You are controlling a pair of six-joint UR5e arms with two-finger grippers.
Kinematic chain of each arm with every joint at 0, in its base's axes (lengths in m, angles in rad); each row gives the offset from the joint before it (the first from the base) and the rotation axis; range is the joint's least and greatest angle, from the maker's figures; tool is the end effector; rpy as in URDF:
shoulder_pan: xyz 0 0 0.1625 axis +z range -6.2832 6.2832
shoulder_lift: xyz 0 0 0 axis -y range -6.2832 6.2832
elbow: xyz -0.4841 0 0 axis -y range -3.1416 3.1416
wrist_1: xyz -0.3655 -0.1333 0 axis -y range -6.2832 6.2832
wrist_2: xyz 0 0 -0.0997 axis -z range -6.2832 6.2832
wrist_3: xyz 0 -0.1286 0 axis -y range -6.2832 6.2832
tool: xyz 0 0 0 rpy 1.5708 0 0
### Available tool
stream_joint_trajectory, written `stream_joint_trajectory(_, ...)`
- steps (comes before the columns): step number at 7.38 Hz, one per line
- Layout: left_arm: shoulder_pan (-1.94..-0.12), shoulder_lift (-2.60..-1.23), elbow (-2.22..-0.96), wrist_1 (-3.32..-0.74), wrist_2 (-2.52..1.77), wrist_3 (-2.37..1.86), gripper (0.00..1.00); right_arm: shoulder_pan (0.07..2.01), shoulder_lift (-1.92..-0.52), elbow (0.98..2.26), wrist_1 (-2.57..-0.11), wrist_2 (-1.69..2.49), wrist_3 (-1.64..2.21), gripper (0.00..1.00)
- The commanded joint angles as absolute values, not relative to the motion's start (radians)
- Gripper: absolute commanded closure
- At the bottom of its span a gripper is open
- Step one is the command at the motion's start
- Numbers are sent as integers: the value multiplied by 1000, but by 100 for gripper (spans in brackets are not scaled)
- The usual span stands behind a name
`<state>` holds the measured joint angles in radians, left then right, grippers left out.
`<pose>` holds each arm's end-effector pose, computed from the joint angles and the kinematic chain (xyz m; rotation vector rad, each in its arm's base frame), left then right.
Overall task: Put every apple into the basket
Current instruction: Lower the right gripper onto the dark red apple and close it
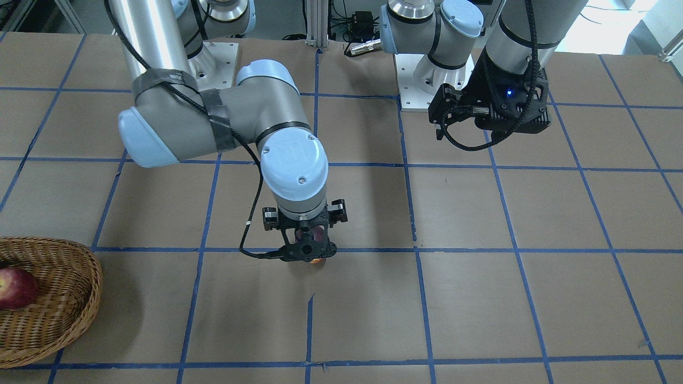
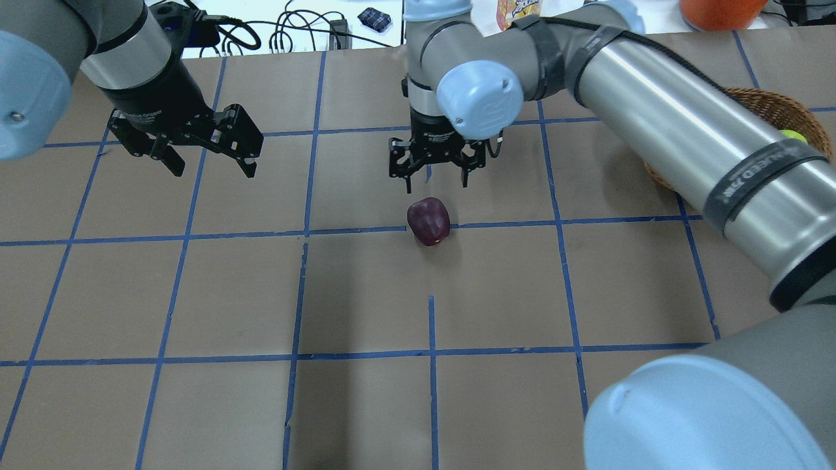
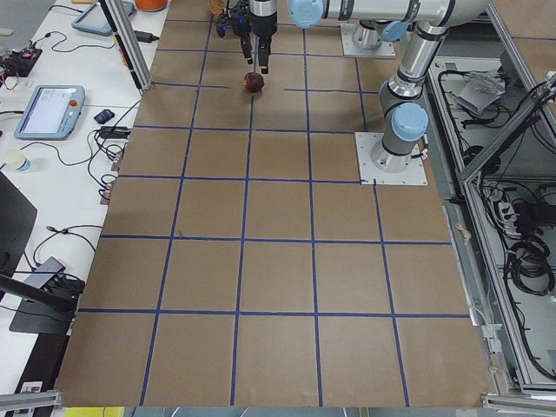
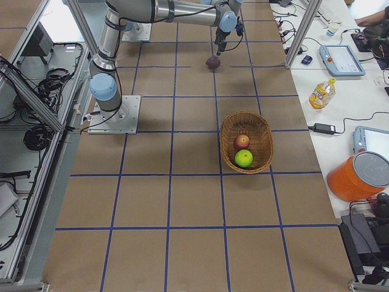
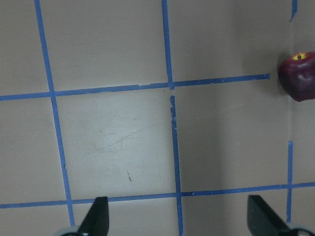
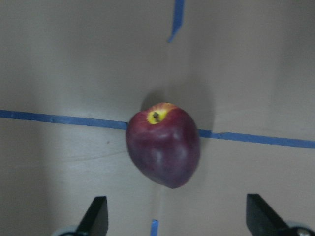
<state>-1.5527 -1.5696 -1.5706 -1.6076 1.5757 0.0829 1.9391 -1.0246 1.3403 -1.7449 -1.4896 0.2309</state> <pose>-0.1243 -0.4623 0.5151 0.1018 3.1363 0.0559 0.3787 -0.5822 0.3217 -0.2036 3.0894 0.2469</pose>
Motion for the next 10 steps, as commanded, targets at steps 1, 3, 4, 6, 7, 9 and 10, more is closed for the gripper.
stream_joint_trajectory(1, -1554, -1577, -1566, -1608, 1574, 81, 0, 1993, -970, 1357, -1824, -1496, 230, 0)
stream_joint_trajectory(3, -1555, -1579, -1566, -1605, 1580, 81, 0, 1990, -969, 1367, -1865, -1520, 224, 0)
stream_joint_trajectory(4, -1555, -1586, -1566, -1605, 1575, 81, 0, 1990, -969, 1368, -1867, -1572, 224, 0)
stream_joint_trajectory(6, -1555, -1580, -1566, -1606, 1577, 81, 0, 1990, -966, 1412, -1877, -1647, 222, 1)
stream_joint_trajectory(7, -1555, -1583, -1566, -1606, 1571, 81, 0, 1990, -966, 1439, -1934, -1640, 230, 1)
stream_joint_trajectory(9, -1555, -1583, -1566, -1606, 1574, 81, 0, 1990, -966, 1492, -1980, -1640, 219, 0)
stream_joint_trajectory(10, -1555, -1575, -1566, -1606, 1580, 83, 0, 1990, -962, 1499, -2000, -1640, 218, 0)
